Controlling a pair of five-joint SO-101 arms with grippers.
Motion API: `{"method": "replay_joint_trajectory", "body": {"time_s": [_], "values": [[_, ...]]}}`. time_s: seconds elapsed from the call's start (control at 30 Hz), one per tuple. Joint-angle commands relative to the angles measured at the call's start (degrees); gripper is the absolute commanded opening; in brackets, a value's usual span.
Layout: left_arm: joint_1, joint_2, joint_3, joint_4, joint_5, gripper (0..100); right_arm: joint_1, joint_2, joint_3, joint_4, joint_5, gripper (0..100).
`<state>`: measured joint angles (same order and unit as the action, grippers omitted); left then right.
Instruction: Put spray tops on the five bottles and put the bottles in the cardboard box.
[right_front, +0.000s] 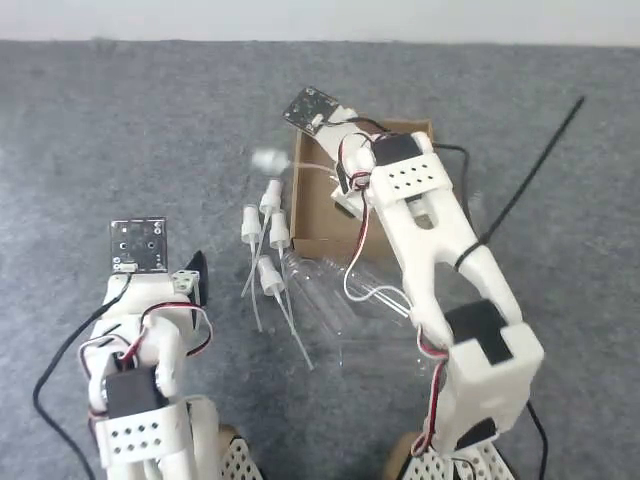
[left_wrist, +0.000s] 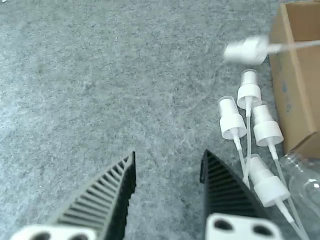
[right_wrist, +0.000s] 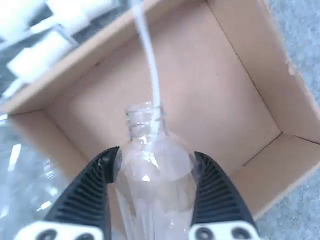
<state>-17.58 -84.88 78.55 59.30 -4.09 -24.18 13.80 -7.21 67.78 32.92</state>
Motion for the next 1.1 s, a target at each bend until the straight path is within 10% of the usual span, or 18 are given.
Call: {"method": "replay_joint_trajectory", "body": {"time_s": [0.0, 0.5, 0.8, 1.07], "values": [[0.1, -0.8, -0.4, -1.5, -0.4, 20, -3.5, -7.8, -1.8, 4.7, 0.8, 0.6], [0.1, -0.8, -0.4, -1.4, -0.4, 20, -5.1, -32.7, -2.1, 29.1, 0.8, 0.6], [0.2, -0.8, -0.5, -1.1, -2.1, 20, 27.6, -40.5, 3.3, 27.9, -2.3, 0.6], [0.2, -0.8, -0.5, -1.1, -3.7, 20, 36.8, -28.4, 25.5, 1.4, -16.6, 0.6]]}}
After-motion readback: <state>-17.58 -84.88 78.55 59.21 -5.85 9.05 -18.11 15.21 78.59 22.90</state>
